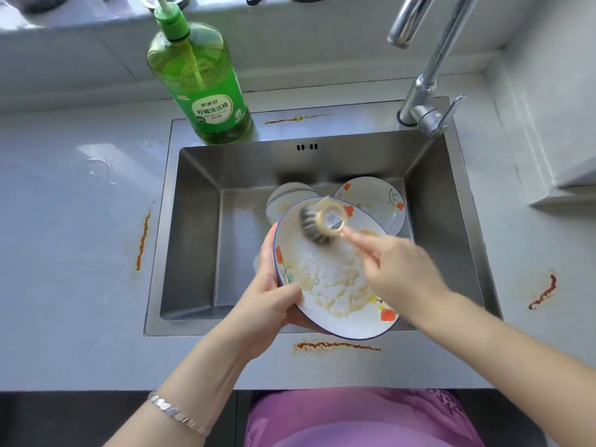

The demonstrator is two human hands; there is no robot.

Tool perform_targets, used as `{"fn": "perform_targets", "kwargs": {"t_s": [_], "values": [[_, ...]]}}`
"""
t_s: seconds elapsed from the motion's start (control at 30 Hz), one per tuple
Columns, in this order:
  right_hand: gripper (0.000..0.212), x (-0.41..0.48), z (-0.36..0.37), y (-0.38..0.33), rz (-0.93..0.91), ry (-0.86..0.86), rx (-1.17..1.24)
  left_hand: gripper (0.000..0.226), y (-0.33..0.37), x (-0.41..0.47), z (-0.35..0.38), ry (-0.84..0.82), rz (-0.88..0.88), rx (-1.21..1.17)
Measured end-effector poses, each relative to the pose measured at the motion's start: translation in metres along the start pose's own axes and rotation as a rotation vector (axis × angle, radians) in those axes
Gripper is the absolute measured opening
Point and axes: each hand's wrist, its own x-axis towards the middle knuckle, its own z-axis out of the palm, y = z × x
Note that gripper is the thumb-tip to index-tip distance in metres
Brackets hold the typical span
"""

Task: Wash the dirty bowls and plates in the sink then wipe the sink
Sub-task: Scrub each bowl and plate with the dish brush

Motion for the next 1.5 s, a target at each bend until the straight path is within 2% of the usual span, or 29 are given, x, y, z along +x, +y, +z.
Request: {"fn": "perform_targets", "kwargs": {"t_s": [0.1, 0.27, 0.4, 0.5, 0.57, 0.63, 0.7, 0.8, 0.93, 1.03, 1.1, 1.17, 1.23, 1.33, 1.4, 1.5], "values": [[0.048, -0.022, 0.010, -0.022, -0.177, -0.063, 0.090, 0.096, 0.000, 0.003, -0.003, 0.019, -0.005, -0.007], [0.048, 0.004, 0.003, 0.003, -0.051, 0.009, -0.031, 0.092, 0.002, 0.003, -0.003, 0.008, -0.011, -0.002], [0.046, -0.016, 0.011, -0.014, -0.207, -0.079, 0.016, 0.095, 0.000, 0.005, -0.004, 0.036, -0.019, 0.000], [0.046, 0.008, -0.002, 0.014, -0.061, -0.022, -0.172, 0.092, 0.004, 0.001, -0.008, 0.033, -0.021, 0.027], [0.045, 0.011, -0.011, 0.030, -0.008, -0.074, -0.382, 0.094, 0.006, 0.000, -0.011, 0.084, -0.002, 0.017], [0.047, -0.004, -0.014, 0.036, -0.015, -0.170, -0.471, 0.095, 0.009, 0.002, -0.016, 0.167, 0.038, 0.021], [0.047, -0.025, -0.013, 0.033, -0.040, -0.252, -0.348, 0.094, 0.012, 0.004, -0.020, 0.237, 0.059, 0.021], [0.044, -0.029, -0.014, 0.026, -0.076, -0.285, -0.214, 0.095, 0.011, 0.005, -0.018, 0.245, 0.066, 0.042], [0.045, 0.013, -0.020, 0.028, -0.002, -0.165, -0.375, 0.094, 0.008, 0.000, -0.007, 0.148, 0.054, 0.073], [0.046, 0.021, -0.026, 0.030, -0.011, -0.127, -0.467, 0.095, 0.011, 0.001, -0.007, 0.155, 0.061, 0.067], [0.047, 0.004, -0.022, 0.029, -0.055, -0.182, -0.431, 0.096, 0.013, 0.003, -0.014, 0.192, 0.093, 0.043], [0.046, -0.020, -0.017, 0.023, -0.117, -0.283, -0.295, 0.095, 0.014, 0.005, -0.019, 0.224, 0.127, 0.074], [0.042, -0.021, -0.017, 0.020, -0.100, -0.352, -0.186, 0.097, 0.013, 0.006, -0.020, 0.235, 0.146, 0.110], [0.039, 0.002, -0.026, 0.028, 0.036, -0.208, -0.192, 0.097, 0.010, 0.007, -0.018, 0.234, 0.165, 0.066], [0.040, -0.002, -0.023, 0.020, -0.014, -0.188, -0.175, 0.096, 0.010, 0.010, -0.016, 0.229, 0.188, 0.051], [0.042, -0.028, -0.010, -0.004, -0.197, -0.308, -0.049, 0.097, 0.008, 0.011, -0.018, 0.225, 0.205, 0.019]]}}
